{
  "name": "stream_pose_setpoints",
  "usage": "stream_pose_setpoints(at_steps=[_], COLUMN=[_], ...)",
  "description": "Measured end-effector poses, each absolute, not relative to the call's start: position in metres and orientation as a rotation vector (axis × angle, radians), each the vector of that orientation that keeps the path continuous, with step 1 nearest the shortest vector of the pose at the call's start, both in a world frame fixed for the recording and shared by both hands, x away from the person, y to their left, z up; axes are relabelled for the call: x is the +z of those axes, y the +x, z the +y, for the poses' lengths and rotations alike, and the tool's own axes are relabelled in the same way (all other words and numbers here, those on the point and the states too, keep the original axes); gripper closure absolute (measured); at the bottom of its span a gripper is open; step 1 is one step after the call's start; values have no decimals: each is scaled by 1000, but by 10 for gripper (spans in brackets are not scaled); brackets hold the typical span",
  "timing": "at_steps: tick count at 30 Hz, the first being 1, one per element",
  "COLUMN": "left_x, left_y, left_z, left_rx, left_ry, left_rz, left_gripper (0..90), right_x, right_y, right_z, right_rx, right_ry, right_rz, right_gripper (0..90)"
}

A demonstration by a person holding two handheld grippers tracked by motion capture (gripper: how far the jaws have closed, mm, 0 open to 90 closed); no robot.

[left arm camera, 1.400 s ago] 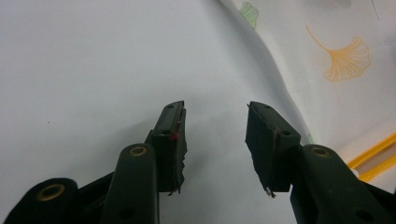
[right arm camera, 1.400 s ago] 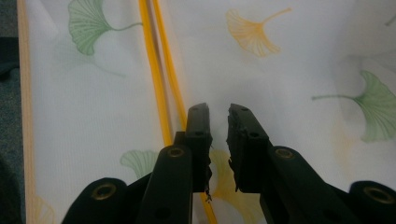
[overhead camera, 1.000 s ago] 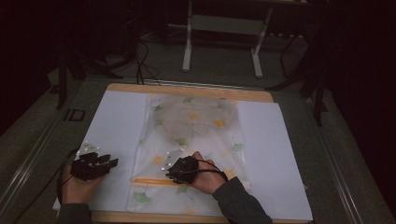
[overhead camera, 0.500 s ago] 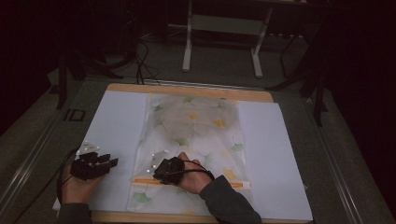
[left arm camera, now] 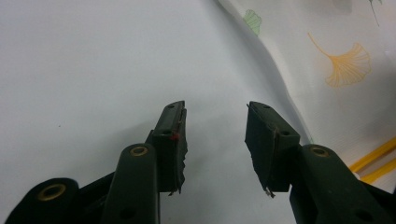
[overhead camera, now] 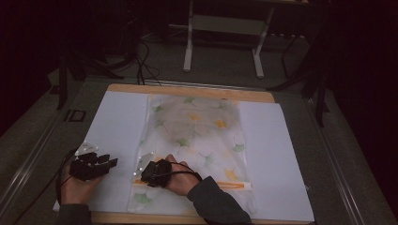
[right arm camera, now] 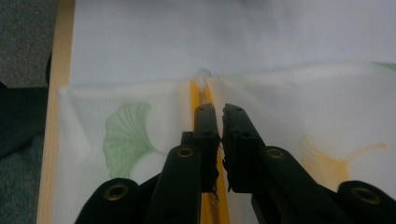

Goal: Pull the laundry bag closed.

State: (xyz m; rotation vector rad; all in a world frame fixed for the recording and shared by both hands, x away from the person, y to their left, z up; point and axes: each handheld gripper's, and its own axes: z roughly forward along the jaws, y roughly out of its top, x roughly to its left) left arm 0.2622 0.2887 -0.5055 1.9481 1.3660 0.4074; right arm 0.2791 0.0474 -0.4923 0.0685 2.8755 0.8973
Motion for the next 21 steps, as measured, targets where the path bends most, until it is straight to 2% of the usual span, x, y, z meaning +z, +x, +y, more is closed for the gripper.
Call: stream_pose_setpoints(at_steps=[21], left_x=[-505], left_y=[261], left_z=[293], left_rx=[411], left_ry=[1936], left_rz=[1376], left_gripper=[583], right_x=[-506], right_y=[280], right_z=[91], right_rx=[883], right_ry=[79], right_rz=[2903], right_gripper=[755])
